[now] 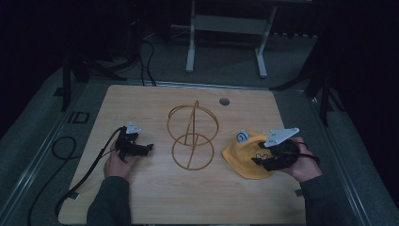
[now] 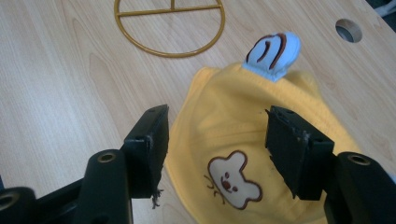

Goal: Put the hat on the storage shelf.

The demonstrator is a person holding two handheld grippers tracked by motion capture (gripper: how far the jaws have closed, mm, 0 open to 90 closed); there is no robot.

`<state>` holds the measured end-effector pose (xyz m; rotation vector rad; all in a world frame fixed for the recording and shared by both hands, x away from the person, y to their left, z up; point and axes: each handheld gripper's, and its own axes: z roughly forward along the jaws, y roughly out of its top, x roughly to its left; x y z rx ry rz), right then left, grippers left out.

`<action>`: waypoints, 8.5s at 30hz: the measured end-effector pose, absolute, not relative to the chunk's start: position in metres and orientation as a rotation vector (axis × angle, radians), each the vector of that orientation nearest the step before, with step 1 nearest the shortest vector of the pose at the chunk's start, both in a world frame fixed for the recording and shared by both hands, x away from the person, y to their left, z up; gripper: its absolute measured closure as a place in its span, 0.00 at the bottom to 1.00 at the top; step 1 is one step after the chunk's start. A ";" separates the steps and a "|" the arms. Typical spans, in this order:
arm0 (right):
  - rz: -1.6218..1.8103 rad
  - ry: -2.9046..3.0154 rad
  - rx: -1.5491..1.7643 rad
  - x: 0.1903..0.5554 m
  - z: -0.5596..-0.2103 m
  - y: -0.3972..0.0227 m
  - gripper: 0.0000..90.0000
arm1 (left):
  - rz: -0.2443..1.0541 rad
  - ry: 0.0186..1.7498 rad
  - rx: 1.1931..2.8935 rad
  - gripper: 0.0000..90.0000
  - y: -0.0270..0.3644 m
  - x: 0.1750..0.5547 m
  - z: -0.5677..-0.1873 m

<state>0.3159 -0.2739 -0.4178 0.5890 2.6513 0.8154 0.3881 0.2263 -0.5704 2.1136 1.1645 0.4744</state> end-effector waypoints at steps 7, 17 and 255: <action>0.775 2.655 0.576 0.326 -0.411 -0.271 0.44 | 0.474 1.165 2.114 0.10 0.226 0.388 -0.570; 0.748 2.646 0.598 0.342 -0.405 -0.273 0.42 | 0.475 1.165 2.113 0.11 0.226 0.388 -0.570; 1.191 2.560 0.404 0.379 -0.265 -0.249 0.84 | 0.475 1.164 2.117 0.11 0.227 0.388 -0.570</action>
